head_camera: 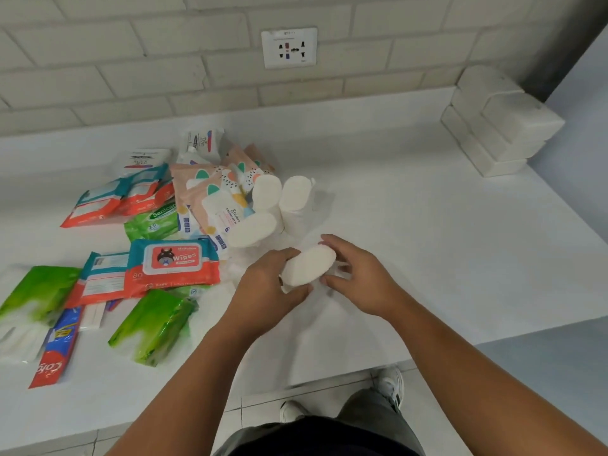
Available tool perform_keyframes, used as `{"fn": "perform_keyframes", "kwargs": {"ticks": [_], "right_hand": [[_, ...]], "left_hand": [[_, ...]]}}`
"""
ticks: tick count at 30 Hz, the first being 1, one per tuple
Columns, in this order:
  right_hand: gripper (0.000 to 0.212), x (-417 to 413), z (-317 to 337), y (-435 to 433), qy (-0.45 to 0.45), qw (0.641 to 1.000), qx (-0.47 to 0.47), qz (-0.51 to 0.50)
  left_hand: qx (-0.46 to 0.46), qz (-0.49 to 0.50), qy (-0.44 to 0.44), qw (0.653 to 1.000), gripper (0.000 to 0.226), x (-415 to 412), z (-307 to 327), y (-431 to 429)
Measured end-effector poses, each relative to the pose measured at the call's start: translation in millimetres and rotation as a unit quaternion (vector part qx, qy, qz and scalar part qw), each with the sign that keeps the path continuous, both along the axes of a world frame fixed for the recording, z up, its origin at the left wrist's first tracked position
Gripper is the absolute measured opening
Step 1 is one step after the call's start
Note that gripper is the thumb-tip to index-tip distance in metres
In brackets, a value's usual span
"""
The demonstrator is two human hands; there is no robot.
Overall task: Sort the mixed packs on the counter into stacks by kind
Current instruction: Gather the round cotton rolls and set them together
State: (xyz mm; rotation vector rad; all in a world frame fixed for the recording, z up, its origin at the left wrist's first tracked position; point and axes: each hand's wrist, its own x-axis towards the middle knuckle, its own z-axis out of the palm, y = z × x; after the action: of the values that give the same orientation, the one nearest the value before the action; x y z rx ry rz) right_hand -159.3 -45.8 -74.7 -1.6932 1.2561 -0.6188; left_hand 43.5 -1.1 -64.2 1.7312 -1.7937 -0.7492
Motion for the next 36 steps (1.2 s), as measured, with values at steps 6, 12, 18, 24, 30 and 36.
{"fn": "perform_keyframes", "kwargs": {"ticks": [6, 12, 18, 24, 30, 36], "right_hand": [[0.021, -31.4, 7.4, 6.8, -0.106, 0.973, 0.039, -0.199], [0.03, -54.1, 5.9, -3.2, -0.168, 0.961, 0.081, -0.206], [0.032, -70.8, 2.5, -25.5, -0.144, 0.967, 0.06, -0.2], [0.056, -72.5, -5.7, -31.8, -0.105, 0.969, 0.048, -0.216], [0.083, -69.8, -6.8, -24.6, -0.071, 0.984, 0.033, -0.161], [0.094, -66.3, -11.0, -25.1, -0.071, 0.984, 0.016, -0.163]], "left_hand": [[-0.04, 0.065, 0.055, 0.996, 0.052, -65.4, -6.7, -24.0], [-0.024, 0.034, 0.111, 0.993, 0.062, -118.2, -17.2, -35.7], [0.007, -0.025, 0.094, 0.995, 0.062, -121.1, -13.0, -53.7], [-0.099, 0.096, -0.044, 0.989, 0.056, -66.6, 21.1, -106.9], [0.046, 0.089, -0.337, 0.936, 0.084, -35.0, 38.7, -155.4], [0.012, 0.064, -0.376, 0.924, 0.061, -40.3, 29.3, -156.0]]}}
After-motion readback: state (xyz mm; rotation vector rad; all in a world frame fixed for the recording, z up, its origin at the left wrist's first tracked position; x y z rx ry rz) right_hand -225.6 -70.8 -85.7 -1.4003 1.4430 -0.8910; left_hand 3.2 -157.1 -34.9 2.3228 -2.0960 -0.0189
